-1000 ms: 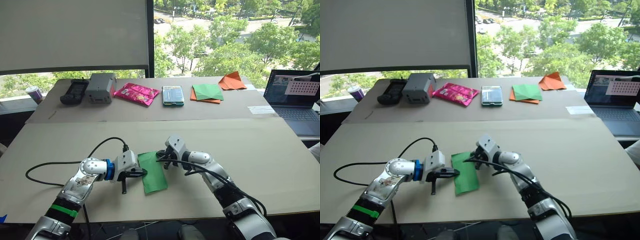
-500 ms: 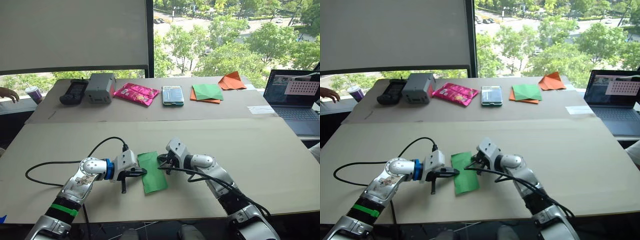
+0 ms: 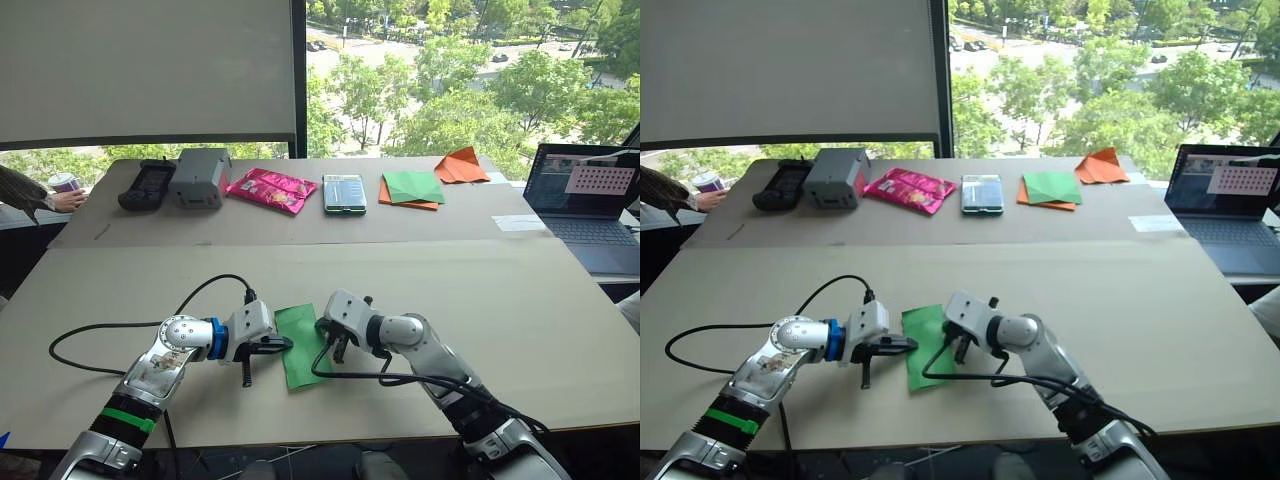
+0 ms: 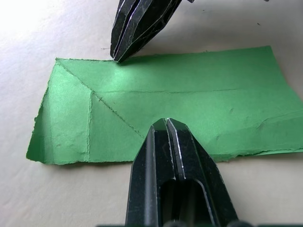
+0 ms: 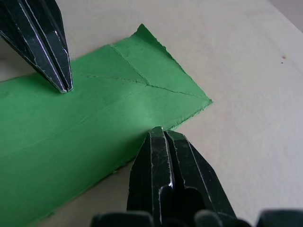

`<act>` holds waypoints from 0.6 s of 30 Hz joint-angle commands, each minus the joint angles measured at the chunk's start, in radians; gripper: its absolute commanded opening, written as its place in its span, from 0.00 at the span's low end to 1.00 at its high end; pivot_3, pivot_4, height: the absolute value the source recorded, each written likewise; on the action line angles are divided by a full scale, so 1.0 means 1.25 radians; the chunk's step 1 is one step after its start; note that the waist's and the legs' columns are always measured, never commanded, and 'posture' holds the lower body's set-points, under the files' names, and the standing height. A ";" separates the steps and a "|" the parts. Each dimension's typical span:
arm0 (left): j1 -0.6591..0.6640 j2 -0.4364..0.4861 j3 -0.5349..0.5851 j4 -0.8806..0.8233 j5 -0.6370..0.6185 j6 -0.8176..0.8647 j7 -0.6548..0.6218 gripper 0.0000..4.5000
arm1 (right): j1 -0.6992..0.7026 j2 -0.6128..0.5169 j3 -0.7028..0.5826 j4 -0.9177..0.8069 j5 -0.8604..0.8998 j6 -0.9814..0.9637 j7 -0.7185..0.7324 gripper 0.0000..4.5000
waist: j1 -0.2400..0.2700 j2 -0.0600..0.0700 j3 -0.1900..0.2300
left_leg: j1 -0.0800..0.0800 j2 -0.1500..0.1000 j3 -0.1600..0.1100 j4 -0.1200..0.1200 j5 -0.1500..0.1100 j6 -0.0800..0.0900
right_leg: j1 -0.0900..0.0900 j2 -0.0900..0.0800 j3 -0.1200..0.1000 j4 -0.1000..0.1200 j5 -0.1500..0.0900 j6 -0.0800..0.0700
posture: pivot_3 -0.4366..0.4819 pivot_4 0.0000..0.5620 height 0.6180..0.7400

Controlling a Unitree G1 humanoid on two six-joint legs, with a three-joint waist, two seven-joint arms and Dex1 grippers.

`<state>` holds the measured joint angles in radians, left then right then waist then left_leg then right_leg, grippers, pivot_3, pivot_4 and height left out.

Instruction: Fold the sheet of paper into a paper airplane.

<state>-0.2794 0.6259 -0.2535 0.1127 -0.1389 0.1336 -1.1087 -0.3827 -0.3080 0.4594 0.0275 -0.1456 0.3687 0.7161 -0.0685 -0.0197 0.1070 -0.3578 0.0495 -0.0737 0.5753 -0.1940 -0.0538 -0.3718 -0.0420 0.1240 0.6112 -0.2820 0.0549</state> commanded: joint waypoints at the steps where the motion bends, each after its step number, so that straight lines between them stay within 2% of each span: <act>1: 0.008 0.011 -0.018 0.028 0.038 0.011 0.005 0.00 | 0.053 -0.016 0.081 0.031 -0.024 0.045 0.048 0.00 | 0.000 0.000 0.000 | 0.000 0.000 0.000 0.000 0.000 0.000 | 0.000 0.000 0.000 0.000 0.000 0.000 | 0.48 0.27 0.97; 12: 0.000 0.009 -0.023 0.035 0.039 0.009 0.004 0.00 | 0.075 -0.059 0.096 -0.064 -0.023 0.080 0.101 0.00 | 0.001 -0.001 0.000 | 0.000 0.000 0.000 0.000 -0.002 -0.003 | 0.000 0.000 0.000 0.000 -0.001 0.000 | 0.48 0.27 0.97; 18: -0.003 0.009 -0.025 0.035 0.040 0.008 0.002 0.00 | 0.083 -0.069 0.104 -0.072 -0.027 0.081 0.109 0.00 | 0.001 -0.002 0.000 | 0.000 0.000 0.000 0.000 -0.004 -0.006 | 0.000 0.000 0.000 0.000 -0.001 0.000 | 0.48 0.27 0.97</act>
<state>-0.2944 0.6267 -0.2580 0.1250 -0.1375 0.1305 -1.1095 -0.3362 -0.3820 0.4934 -0.1190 -0.1747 0.4212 0.7917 -0.0674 -0.0217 0.1074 -0.3576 0.0495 -0.0737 0.5747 -0.1985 -0.0612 -0.3721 -0.0425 0.1235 0.6106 -0.2834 0.0546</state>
